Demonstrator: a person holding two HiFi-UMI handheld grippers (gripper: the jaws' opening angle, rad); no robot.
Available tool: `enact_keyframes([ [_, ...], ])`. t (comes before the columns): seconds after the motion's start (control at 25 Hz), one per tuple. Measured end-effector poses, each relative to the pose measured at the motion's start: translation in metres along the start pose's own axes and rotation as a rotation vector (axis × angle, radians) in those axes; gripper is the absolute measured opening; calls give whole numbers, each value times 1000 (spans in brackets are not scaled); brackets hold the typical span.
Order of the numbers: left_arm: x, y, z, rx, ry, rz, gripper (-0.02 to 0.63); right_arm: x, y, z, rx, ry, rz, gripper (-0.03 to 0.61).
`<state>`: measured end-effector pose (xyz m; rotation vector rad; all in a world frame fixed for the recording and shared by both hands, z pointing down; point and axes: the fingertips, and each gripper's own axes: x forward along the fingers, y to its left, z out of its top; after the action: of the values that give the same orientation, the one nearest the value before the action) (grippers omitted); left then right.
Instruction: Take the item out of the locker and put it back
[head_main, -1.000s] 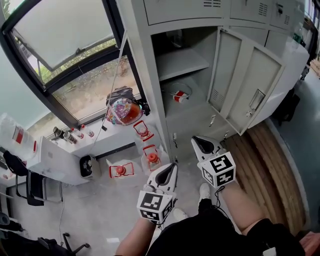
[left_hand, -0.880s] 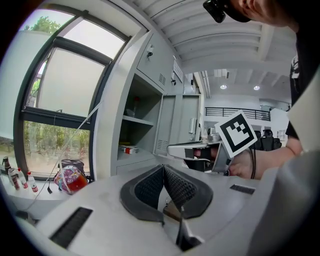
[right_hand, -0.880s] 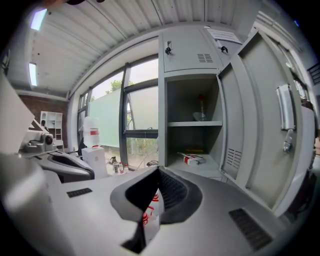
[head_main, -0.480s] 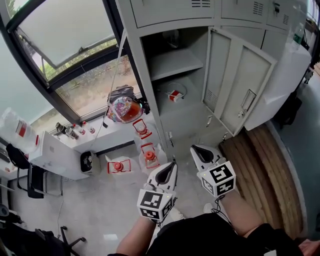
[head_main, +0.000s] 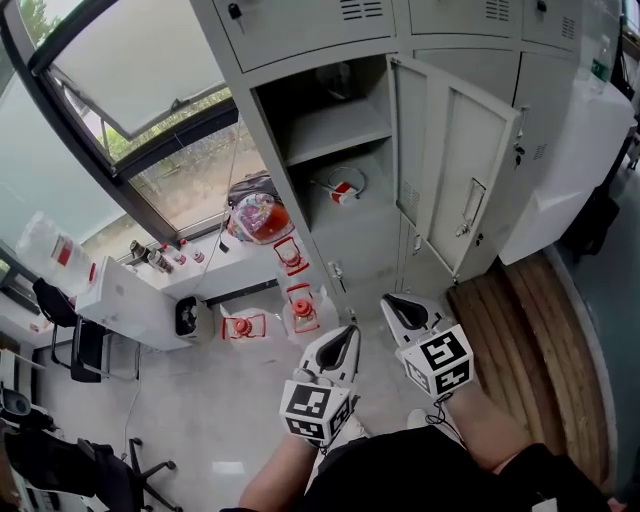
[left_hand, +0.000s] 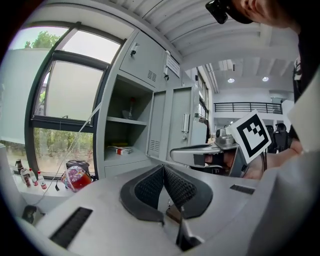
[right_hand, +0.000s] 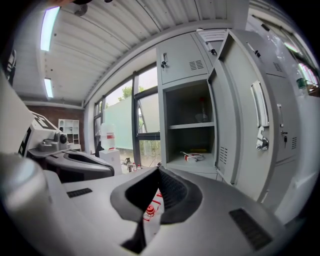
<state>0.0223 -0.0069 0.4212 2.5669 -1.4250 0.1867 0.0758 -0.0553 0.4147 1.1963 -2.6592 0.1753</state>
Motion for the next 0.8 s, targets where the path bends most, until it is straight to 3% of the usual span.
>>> enact_keyframes([
  [0.8, -3, -51, -2, 5, -26, 83, 17, -39, -1, -14, -49, 8, 112, 52],
])
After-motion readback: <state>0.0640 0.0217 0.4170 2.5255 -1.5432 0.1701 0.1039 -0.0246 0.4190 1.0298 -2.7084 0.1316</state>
